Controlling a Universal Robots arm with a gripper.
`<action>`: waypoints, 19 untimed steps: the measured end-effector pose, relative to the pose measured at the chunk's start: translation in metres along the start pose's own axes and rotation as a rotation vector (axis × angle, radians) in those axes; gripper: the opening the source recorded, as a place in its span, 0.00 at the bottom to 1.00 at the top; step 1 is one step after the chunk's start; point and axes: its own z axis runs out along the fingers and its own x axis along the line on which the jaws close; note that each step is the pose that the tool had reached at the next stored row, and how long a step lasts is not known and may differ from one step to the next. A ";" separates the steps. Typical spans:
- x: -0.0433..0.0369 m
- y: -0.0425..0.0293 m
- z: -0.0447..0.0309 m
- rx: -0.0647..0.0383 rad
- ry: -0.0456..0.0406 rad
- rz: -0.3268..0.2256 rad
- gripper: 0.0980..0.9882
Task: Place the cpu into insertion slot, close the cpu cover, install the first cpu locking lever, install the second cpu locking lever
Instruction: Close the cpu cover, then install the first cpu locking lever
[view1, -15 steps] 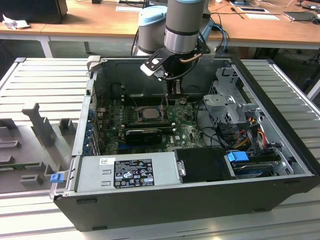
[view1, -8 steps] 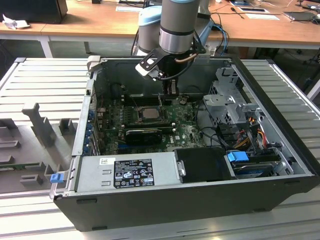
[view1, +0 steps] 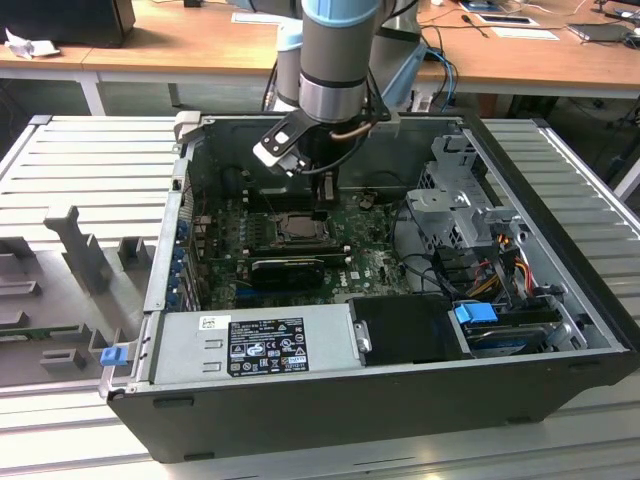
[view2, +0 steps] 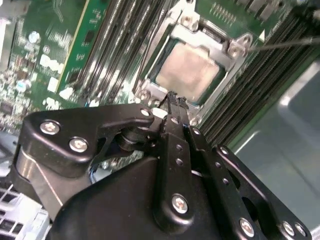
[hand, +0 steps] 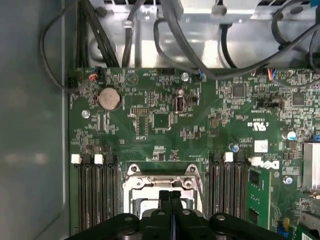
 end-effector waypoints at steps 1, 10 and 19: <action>0.0000 -0.0026 0.0002 0.000 0.0002 -0.002 0.01; 0.0043 -0.0209 0.0005 0.000 0.0005 -0.015 0.01; 0.0063 -0.0241 -0.0020 0.000 0.0004 -0.015 0.01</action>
